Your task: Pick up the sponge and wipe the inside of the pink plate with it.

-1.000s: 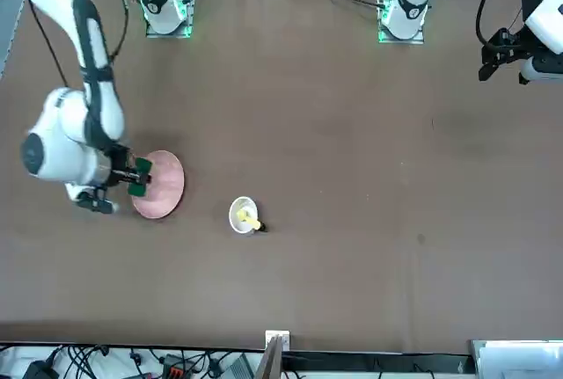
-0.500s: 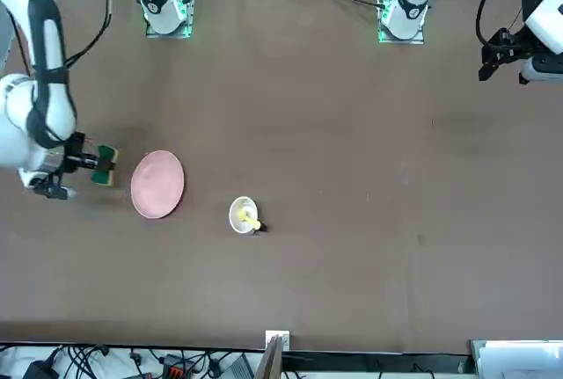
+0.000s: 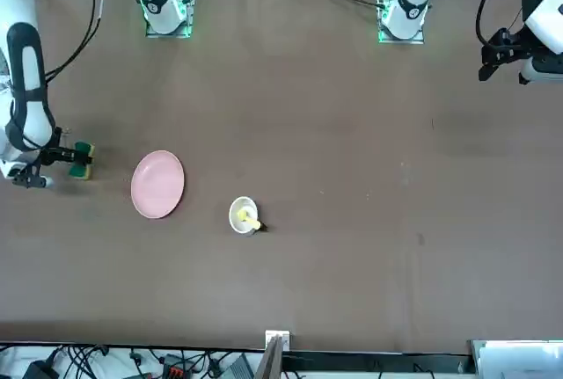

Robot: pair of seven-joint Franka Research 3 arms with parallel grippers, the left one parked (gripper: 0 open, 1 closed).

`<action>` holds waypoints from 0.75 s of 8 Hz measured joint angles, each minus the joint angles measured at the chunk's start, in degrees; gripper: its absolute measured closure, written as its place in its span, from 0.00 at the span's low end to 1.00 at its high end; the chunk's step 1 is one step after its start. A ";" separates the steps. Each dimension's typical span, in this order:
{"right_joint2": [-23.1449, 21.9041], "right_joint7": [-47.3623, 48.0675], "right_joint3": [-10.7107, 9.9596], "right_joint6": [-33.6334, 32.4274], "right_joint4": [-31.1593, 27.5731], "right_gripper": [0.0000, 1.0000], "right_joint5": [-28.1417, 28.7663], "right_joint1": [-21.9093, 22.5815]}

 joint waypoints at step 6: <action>-0.24 -0.80 0.51 -0.39 1.19 0.00 0.02 1.84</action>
